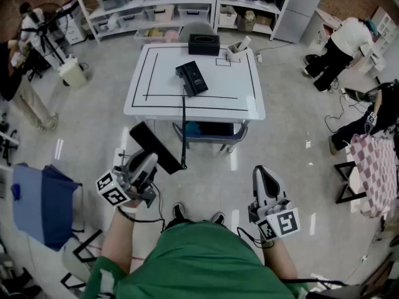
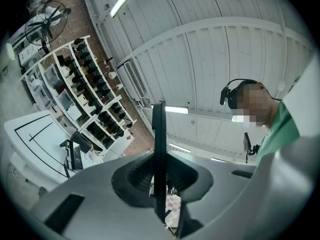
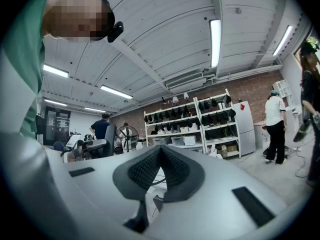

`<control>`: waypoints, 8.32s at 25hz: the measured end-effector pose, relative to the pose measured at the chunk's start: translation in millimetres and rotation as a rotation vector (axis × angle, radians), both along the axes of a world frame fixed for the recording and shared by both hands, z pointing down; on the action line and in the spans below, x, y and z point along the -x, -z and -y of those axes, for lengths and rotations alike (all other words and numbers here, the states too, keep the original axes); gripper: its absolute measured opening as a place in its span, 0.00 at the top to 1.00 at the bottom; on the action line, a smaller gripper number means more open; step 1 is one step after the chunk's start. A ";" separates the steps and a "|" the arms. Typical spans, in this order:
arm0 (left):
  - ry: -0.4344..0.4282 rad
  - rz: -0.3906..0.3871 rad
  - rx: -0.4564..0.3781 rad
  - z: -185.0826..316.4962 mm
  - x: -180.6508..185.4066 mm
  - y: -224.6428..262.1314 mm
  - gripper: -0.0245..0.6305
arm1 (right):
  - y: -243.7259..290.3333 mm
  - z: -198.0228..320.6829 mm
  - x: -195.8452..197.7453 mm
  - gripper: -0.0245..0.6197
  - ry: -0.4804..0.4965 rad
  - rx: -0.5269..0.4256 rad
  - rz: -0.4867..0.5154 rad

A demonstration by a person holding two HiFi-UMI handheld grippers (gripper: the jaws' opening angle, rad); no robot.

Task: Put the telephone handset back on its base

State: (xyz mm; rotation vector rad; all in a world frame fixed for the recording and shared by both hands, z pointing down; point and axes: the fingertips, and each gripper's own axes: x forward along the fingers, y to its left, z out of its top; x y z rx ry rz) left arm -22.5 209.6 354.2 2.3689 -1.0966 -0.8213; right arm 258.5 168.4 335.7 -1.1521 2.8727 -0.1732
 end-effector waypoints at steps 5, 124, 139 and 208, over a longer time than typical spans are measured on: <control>-0.008 -0.008 -0.010 1.1 10.6 -0.4 0.84 | -0.8 -0.8 11.8 0.93 -0.005 -0.006 -0.005; -0.024 -0.207 0.650 496.3 135.2 -330.3 0.84 | -96.4 301.5 156.7 0.93 -0.428 0.292 -0.100; 0.041 0.011 0.729 504.8 137.4 -345.6 0.77 | -97.3 299.2 155.5 0.93 -0.394 0.292 -0.067; 0.546 0.768 0.076 283.9 163.6 -11.5 0.92 | -9.0 314.1 202.5 0.93 0.064 -0.017 0.007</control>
